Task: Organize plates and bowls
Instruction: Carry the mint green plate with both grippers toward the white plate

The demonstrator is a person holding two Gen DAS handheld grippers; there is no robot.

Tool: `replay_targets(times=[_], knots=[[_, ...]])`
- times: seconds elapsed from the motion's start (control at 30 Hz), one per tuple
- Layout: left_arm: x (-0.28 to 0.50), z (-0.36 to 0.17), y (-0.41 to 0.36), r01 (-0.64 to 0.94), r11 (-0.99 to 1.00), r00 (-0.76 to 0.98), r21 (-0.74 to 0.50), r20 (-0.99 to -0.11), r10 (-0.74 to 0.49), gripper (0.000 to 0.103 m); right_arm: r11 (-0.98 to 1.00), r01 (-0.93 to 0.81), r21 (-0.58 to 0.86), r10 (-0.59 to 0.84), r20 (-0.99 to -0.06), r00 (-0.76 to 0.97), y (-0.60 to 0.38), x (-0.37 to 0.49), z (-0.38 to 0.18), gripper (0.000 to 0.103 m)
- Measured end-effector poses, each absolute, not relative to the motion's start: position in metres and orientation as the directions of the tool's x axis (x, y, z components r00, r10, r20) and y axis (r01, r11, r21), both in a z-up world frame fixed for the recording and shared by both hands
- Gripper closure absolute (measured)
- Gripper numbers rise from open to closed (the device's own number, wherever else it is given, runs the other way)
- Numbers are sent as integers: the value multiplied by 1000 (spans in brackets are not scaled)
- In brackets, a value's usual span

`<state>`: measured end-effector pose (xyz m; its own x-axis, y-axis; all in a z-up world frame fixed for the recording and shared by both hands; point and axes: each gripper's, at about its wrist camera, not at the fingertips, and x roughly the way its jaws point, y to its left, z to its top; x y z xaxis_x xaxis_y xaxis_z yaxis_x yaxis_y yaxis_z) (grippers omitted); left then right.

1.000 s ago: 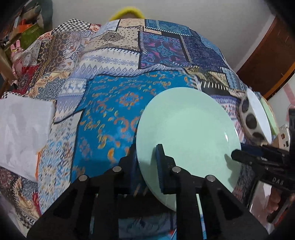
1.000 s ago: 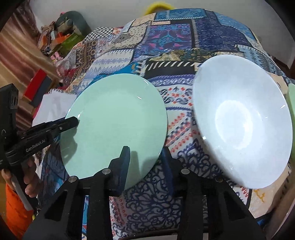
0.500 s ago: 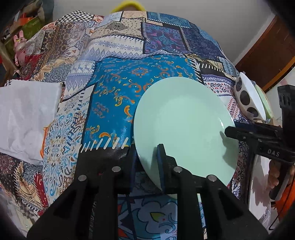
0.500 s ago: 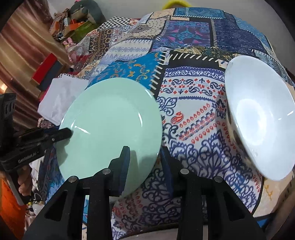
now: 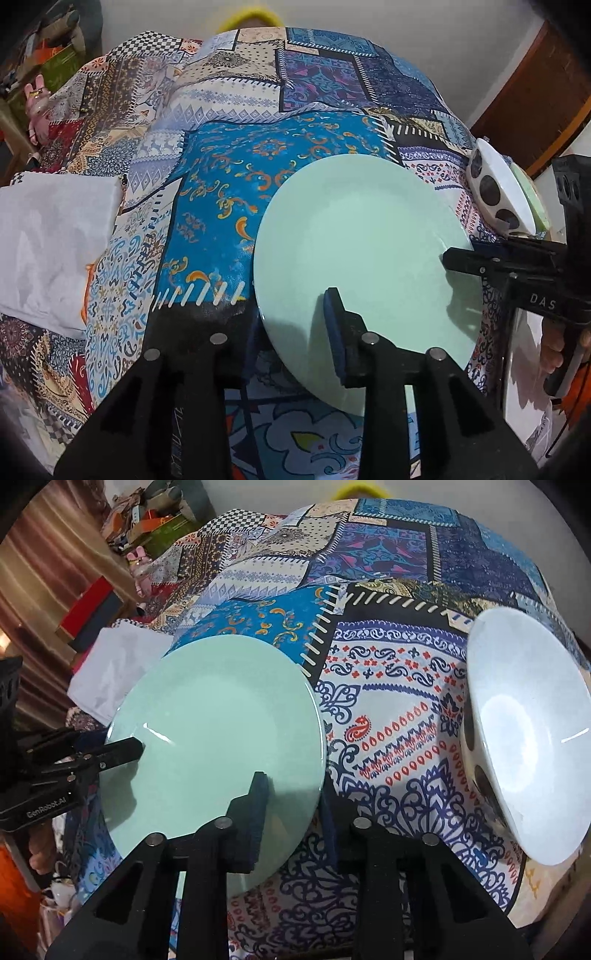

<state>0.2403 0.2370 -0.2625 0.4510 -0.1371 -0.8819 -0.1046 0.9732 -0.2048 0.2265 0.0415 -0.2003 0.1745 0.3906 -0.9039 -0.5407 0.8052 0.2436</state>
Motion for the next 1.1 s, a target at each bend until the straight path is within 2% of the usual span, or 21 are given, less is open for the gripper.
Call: replay_targets(times=[0.43, 1.1], knots=[[226, -245, 222, -101, 974, 475, -201, -870, -131, 77, 814, -520, 258, 407, -893, 194, 28, 215, -191, 80], [190, -190, 186, -62, 977, 537, -204, -832, -140, 77, 817, -511, 268, 446, -854, 266, -4, 190, -143, 80]])
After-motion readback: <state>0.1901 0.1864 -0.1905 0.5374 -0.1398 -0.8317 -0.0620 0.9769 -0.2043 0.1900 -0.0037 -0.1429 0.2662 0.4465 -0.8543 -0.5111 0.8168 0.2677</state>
